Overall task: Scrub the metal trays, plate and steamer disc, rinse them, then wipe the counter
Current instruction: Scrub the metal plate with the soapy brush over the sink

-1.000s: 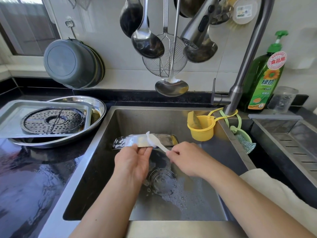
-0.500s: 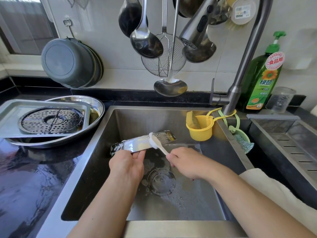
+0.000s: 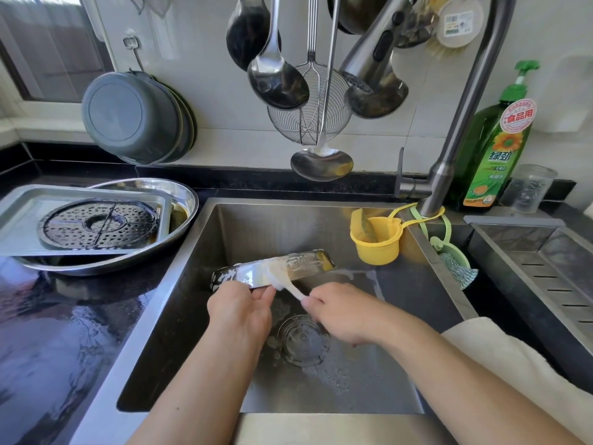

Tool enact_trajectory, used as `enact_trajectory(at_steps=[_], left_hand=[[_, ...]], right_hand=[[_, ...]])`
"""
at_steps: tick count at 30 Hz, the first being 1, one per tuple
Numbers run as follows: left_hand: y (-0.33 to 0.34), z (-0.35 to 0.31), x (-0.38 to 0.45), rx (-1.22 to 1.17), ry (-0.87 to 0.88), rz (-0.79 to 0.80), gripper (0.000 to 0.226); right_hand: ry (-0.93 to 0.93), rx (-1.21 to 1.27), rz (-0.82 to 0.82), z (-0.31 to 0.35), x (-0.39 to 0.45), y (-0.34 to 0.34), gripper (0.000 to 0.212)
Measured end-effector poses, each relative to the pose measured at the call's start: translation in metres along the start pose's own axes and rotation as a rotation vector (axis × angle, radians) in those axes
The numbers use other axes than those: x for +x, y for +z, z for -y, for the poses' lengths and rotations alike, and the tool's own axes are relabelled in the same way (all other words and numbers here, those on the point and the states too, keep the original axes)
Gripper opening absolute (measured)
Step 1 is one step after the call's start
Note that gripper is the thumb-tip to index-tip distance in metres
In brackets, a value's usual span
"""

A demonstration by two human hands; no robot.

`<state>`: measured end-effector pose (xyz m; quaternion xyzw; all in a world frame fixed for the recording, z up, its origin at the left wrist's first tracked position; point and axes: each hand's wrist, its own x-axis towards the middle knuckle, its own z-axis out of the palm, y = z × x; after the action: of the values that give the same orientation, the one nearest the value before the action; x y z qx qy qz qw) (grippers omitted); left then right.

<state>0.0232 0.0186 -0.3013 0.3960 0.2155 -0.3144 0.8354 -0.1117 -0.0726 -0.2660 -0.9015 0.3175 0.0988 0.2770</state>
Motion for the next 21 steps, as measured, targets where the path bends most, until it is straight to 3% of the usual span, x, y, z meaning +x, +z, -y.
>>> enact_trajectory(at_steps=[6,11,13,16,21], left_hand=[[-0.003,-0.001,0.006,0.040,-0.022,-0.009,0.045],[-0.002,-0.006,0.008,0.017,0.006,-0.044,0.048],[-0.003,-0.006,0.007,0.013,0.000,-0.040,0.048],[-0.004,-0.007,0.008,-0.004,-0.026,-0.037,0.048],[-0.005,-0.011,0.005,-0.052,-0.020,-0.040,0.049]], right_hand=[[0.011,-0.027,0.008,-0.023,0.005,-0.012,0.038],[-0.109,0.108,-0.141,-0.031,-0.001,-0.023,0.040],[-0.115,0.039,-0.097,-0.025,0.000,-0.018,0.040],[-0.065,-0.032,-0.039,-0.029,0.002,-0.017,0.039],[0.186,-0.069,-0.050,-0.059,-0.007,-0.052,0.029]])
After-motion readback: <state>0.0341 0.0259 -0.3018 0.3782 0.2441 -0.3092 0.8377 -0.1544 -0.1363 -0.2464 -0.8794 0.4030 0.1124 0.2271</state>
